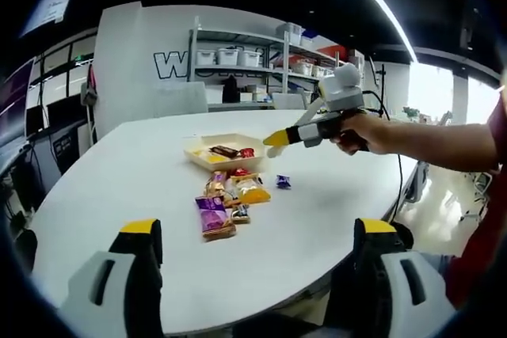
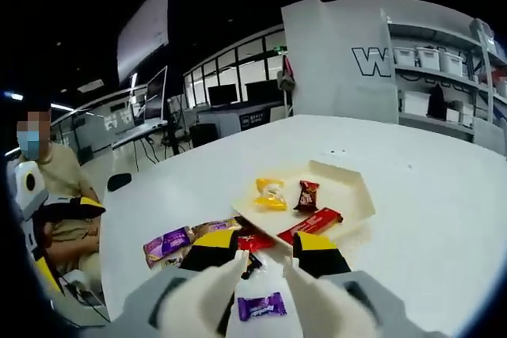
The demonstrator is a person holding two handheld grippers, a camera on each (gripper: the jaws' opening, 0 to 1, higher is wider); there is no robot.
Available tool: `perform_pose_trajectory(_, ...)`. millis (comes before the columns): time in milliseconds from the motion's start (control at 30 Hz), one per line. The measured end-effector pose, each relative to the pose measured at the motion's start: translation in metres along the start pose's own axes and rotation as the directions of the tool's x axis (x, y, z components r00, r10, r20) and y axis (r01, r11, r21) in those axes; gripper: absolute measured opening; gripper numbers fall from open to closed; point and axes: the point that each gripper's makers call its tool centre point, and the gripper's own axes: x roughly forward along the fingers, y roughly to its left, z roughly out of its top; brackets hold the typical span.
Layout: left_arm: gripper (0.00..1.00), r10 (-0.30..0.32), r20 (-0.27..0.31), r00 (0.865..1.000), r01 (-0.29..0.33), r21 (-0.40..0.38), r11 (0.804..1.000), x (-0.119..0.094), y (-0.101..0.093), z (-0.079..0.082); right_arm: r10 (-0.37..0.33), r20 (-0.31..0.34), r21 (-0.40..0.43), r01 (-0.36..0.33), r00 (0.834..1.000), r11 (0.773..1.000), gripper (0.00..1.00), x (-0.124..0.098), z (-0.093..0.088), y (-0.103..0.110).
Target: Place the target food into the container with the food tongs after gripping and lifting it, then release it inside without dropping or visibly crushing the food.
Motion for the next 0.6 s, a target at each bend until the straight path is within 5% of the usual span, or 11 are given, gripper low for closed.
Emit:
perform_pose_trajectory(267, 0.98, -0.006, 0.005, 1.000, 0.006, -0.002, 1.000, 0.003, -0.003, 0.001, 0.009, -0.052, -0.012, -0.009, 0.999, 1.000, 0.22, -0.002, -0.029, 0.001)
perform_pose_trajectory(600, 0.98, -0.017, -0.005, 1.000, 0.017, 0.005, 1.000, 0.005, -0.006, -0.001, 0.015, -0.081, -0.005, -0.015, 0.997, 1.000, 0.23, -0.003, -0.045, 0.004)
